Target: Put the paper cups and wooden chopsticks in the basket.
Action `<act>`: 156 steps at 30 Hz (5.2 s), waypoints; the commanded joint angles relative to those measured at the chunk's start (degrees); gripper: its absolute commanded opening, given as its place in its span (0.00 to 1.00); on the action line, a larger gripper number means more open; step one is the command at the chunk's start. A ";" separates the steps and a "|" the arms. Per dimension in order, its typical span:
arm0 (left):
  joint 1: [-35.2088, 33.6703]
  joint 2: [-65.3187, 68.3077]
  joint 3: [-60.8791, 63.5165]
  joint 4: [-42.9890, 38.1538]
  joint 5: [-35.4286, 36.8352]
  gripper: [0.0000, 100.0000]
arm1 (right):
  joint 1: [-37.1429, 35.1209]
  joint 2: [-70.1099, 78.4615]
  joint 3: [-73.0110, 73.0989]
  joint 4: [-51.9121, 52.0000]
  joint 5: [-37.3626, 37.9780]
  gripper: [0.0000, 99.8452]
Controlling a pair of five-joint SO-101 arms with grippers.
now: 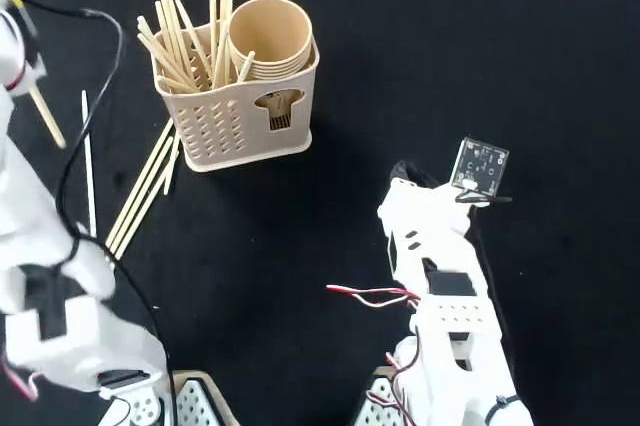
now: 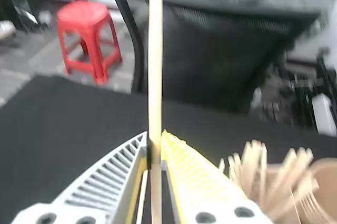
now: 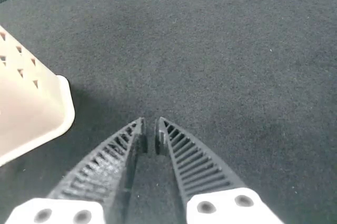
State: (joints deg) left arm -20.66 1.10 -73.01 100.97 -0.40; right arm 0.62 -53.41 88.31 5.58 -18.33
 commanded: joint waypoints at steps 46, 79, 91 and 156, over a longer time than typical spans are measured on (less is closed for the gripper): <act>14.55 -41.58 115.03 -95.65 16.62 0.19 | -0.44 -0.13 -0.13 -1.32 0.53 0.05; -9.36 17.23 64.75 -42.81 -14.15 0.19 | -0.70 -0.13 -0.13 -1.32 0.53 0.05; -10.51 48.18 28.88 -28.84 -18.55 0.19 | -0.70 -0.13 -0.13 -1.32 0.53 0.05; -5.76 -45.01 105.01 -65.05 2.02 0.03 | -0.79 -0.13 -0.04 -1.32 0.53 0.05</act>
State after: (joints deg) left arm -27.43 -32.66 27.12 45.23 1.19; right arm 0.62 -53.41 88.48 5.58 -18.33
